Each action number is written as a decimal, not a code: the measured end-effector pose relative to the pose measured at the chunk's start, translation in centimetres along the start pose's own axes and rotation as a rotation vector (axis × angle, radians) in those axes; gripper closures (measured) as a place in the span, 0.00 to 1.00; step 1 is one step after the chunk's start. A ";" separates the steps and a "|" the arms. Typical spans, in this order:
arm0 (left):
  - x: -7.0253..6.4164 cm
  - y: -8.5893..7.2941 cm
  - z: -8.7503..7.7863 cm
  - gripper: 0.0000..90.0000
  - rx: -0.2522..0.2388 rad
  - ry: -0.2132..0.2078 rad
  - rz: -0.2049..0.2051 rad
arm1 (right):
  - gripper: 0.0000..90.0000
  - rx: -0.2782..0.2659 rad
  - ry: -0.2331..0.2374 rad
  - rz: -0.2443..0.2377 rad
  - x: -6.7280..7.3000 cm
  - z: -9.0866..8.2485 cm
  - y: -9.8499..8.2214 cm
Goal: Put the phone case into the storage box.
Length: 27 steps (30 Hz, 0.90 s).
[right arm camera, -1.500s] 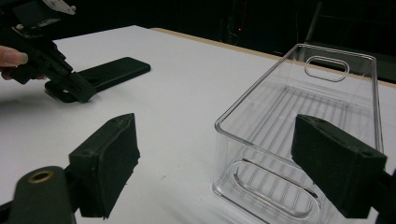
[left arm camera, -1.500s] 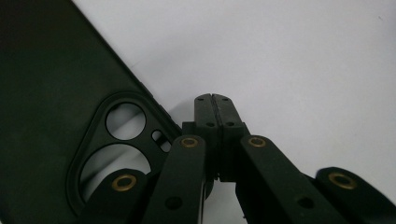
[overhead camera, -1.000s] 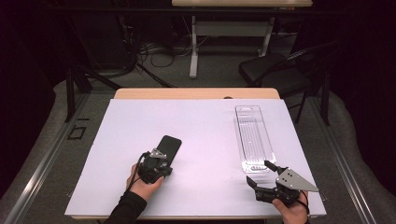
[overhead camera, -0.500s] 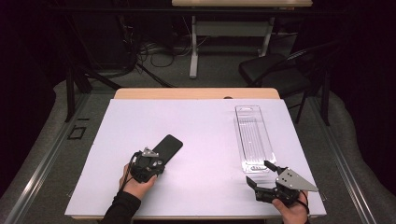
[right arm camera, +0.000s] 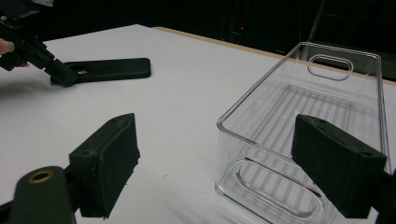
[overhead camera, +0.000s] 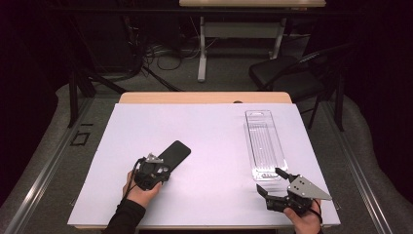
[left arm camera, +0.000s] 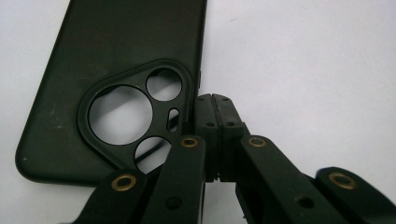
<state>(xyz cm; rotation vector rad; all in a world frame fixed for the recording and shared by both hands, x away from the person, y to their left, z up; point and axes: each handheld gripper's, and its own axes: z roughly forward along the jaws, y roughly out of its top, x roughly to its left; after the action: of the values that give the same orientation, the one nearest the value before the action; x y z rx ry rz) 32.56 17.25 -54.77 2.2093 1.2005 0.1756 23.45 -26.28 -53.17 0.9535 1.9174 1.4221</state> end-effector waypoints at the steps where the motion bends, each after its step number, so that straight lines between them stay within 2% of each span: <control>1: 0.0 0.0 0.0 1.00 0.000 0.000 -0.002 | 0.16 0.001 0.000 0.003 0.0 0.0 0.0; 13: 0.0 0.0 -0.3 1.00 -0.011 -0.008 0.000 | 0.16 0.001 0.002 0.006 0.0 0.0 0.0; 18: -0.1 0.0 -1.0 1.00 -0.040 -0.029 -0.008 | 0.16 0.000 0.004 0.006 0.0 0.0 0.0; 27: 0.6 -0.1 -2.5 0.91 -0.101 -0.045 -0.036 | 0.16 0.001 0.006 0.005 0.0 0.0 0.0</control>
<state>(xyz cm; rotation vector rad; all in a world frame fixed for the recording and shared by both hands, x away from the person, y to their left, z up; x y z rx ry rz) 31.87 18.88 -52.97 2.0922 1.1803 0.1672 23.44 -26.34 -53.19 0.9562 1.9217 1.4284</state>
